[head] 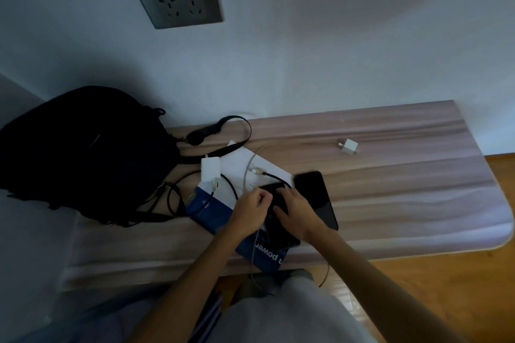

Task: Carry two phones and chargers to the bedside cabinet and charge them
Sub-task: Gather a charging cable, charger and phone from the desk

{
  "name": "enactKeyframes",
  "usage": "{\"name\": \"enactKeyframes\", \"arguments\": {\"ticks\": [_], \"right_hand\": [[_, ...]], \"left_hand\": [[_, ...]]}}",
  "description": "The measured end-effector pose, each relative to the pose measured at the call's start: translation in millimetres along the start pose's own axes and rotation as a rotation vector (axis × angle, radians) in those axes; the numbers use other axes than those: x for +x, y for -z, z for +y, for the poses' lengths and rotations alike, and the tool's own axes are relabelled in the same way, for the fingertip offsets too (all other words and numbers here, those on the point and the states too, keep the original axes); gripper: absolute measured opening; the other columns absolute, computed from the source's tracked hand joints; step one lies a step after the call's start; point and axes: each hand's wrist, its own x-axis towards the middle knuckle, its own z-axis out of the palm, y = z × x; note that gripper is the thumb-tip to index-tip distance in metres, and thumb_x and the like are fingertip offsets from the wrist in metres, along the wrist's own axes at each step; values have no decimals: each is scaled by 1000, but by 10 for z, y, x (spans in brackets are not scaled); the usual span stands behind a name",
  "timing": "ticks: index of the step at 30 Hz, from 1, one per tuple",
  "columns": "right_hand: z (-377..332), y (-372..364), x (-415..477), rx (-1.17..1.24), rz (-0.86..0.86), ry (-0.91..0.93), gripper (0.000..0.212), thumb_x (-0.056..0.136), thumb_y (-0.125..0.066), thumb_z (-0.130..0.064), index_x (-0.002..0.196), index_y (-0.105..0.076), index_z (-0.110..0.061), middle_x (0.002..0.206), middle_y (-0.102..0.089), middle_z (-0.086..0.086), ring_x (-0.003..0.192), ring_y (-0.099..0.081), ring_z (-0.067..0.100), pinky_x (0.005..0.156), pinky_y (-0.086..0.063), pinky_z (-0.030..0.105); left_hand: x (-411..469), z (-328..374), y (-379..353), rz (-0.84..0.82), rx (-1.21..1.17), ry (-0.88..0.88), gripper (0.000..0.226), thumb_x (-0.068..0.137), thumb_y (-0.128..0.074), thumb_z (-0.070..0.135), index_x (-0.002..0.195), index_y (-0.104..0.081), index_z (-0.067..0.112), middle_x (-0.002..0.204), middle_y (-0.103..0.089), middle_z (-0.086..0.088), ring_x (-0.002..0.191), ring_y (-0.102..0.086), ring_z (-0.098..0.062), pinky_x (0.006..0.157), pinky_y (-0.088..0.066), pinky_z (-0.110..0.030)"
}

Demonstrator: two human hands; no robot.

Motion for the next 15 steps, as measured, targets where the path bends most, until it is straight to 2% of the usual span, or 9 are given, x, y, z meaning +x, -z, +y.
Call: {"name": "enactKeyframes", "arguments": {"ticks": [5, 10, 15], "right_hand": [[68, -175, -15, 40, -20, -76, 56, 100, -51, -19, 150, -32, -2, 149, -36, 20, 136, -39, 38, 111, -34, 40], [61, -227, 25, 53, 27, -181, 49, 96, -54, -16, 140, -38, 0, 139, -40, 24, 123, -45, 41, 101, -39, 42], [67, -138, 94, 101, -35, -181, 60, 94, -56, -21, 145, -31, -1, 137, -42, 26, 119, -51, 43, 97, -46, 44]], "left_hand": [[-12, -117, -188, 23, 31, 102, 40, 100, -50, 33, 130, -56, 8, 126, -59, -14, 111, -58, -26, 91, -47, -33], [-49, -139, -289, -3, -27, 181, 39, 100, -49, 34, 131, -54, 10, 125, -63, -12, 105, -60, -20, 84, -46, -28], [-48, -60, -330, 41, -144, 231, 38, 99, -52, 30, 134, -50, 13, 127, -61, -10, 107, -59, -20, 84, -46, -28]]}}
